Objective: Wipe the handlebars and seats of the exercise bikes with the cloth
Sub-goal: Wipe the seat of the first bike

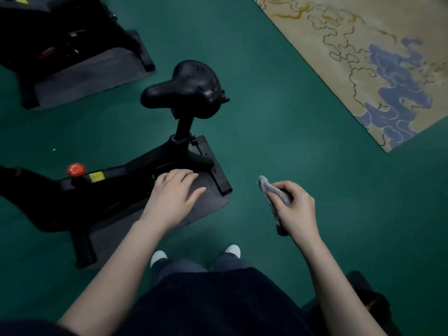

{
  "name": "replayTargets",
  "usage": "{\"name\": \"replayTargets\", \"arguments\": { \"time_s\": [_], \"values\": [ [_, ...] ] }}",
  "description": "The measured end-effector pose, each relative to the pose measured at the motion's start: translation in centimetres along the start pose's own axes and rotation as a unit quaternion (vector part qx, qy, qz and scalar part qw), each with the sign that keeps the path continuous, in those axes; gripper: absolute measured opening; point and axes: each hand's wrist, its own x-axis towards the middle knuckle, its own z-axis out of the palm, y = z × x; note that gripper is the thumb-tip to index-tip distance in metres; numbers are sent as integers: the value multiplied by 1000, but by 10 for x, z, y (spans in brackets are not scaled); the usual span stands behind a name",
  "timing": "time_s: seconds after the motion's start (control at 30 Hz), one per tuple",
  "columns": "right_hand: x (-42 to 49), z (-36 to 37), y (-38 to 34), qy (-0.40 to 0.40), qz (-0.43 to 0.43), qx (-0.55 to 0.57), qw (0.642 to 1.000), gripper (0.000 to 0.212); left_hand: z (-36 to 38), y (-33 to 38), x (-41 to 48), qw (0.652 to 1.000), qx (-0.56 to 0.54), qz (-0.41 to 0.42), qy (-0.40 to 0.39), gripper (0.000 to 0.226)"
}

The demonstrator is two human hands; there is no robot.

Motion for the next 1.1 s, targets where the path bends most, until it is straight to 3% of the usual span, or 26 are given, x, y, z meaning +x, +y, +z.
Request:
{"name": "replayTargets", "arguments": {
  "time_s": [0.2,0.5,0.73,1.1],
  "values": [
    [28,-45,37,7,29,27,999,15,11,52,25,1000,12,-2,-9,50],
    [99,-56,42,-24,8,16,1000,9,8,58,85,999,16,-46,-12,51],
    [182,-59,26,-36,-36,-10,999,10,11,49,153,996,4,-84,-32,50],
    [301,-26,-31,-125,-124,6,984,19,-11,31,217,984,-28,-175,6,49]
  ]
}}
